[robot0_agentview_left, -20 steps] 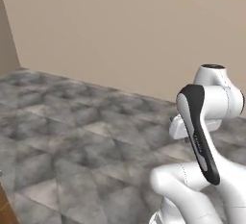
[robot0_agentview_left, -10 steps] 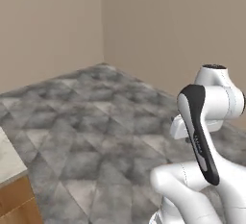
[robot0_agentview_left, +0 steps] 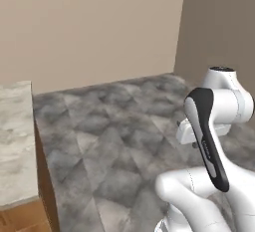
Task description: Retrieve the butter from the fridge and place it on a plate on the dining table. Then retrieve the butter knife by the fridge and place it near the plate.
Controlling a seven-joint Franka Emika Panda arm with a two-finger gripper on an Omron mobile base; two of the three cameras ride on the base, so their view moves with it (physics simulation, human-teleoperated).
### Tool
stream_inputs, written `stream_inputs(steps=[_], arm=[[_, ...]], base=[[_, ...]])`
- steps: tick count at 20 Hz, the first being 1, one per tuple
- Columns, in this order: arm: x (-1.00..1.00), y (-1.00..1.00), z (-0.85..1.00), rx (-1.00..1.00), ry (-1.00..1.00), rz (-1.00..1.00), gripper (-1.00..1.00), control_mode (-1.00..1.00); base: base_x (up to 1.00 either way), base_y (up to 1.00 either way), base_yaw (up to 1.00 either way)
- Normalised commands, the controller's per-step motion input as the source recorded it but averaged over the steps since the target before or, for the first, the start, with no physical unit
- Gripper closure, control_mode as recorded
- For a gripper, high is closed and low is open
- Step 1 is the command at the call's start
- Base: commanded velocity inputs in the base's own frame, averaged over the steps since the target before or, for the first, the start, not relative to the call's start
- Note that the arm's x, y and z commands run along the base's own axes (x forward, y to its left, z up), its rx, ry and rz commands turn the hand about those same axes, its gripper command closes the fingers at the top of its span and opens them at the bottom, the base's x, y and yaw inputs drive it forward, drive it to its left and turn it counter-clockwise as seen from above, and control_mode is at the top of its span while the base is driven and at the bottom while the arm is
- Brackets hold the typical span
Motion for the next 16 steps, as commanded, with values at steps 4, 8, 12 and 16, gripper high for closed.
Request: stream_inputs(steps=[4,8,12,16], arm=[[0.0,0.0,0.0,0.0,0.0,0.0,1.0,1.0],[0.0,0.0,0.0,0.0,0.0,0.0,1.0,1.0],[0.0,0.0,0.0,0.0,0.0,0.0,1.0,1.0],[0.0,0.0,0.0,0.0,0.0,0.0,1.0,1.0]], base=[[1.0,-0.44,0.59],[1.0,-0.46,0.59],[1.0,-0.48,0.6],[1.0,-0.71,0.58]])
